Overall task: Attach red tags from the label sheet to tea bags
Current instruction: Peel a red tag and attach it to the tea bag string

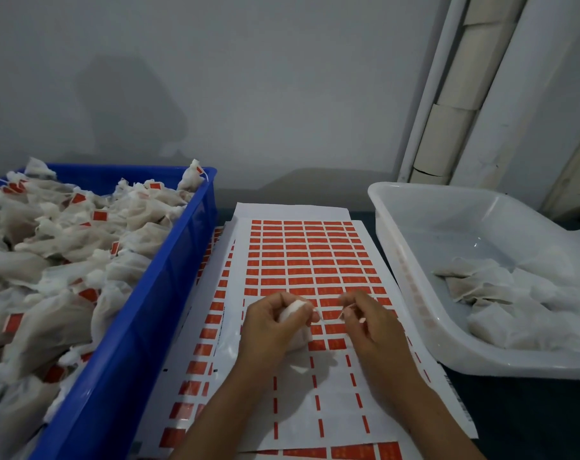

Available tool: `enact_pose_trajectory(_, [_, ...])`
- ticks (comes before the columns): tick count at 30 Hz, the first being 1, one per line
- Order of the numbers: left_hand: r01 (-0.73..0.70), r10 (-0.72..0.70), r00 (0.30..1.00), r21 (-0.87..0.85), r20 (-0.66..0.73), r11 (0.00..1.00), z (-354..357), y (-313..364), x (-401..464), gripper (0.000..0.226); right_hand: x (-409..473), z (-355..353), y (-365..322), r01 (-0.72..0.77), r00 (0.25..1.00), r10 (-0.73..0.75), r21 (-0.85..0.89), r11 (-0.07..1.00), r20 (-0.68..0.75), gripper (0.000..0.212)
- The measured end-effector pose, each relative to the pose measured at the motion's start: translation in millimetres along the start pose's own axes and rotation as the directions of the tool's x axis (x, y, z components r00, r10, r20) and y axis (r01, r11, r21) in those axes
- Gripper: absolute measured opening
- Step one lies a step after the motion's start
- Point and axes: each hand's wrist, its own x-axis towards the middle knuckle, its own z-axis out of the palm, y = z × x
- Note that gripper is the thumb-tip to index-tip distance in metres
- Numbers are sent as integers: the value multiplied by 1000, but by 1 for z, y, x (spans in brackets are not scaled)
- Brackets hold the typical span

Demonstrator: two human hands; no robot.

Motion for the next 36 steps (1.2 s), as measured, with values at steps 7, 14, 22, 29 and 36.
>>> enact_pose_trajectory(7, [-15, 16, 996, -18, 91, 1000, 1, 2, -1, 6, -6, 6, -13, 114, 992, -114, 7, 993, 55, 38])
enact_pose_trajectory(14, [-47, 51, 993, -40, 109, 998, 1, 2, -4, 6, -1, -4, -12, 176, 969, -108, 312, 934, -224, 19])
enact_pose_trajectory(22, [-56, 59, 995, -43, 79, 997, 2, 3, -4, 5, -4, 9, -9, 57, 993, -65, 86, 995, 94, 30])
enact_pose_trajectory(29, [-72, 87, 985, -95, 153, 993, 2, 2, -4, 12, -6, 9, -10, 100, 994, -103, 59, 993, 45, 25])
enact_pose_trajectory(36, [31, -4, 974, -117, 225, 993, -1, 7, -6, 24, -2, 9, -9, 185, 973, -166, 115, 976, -159, 10])
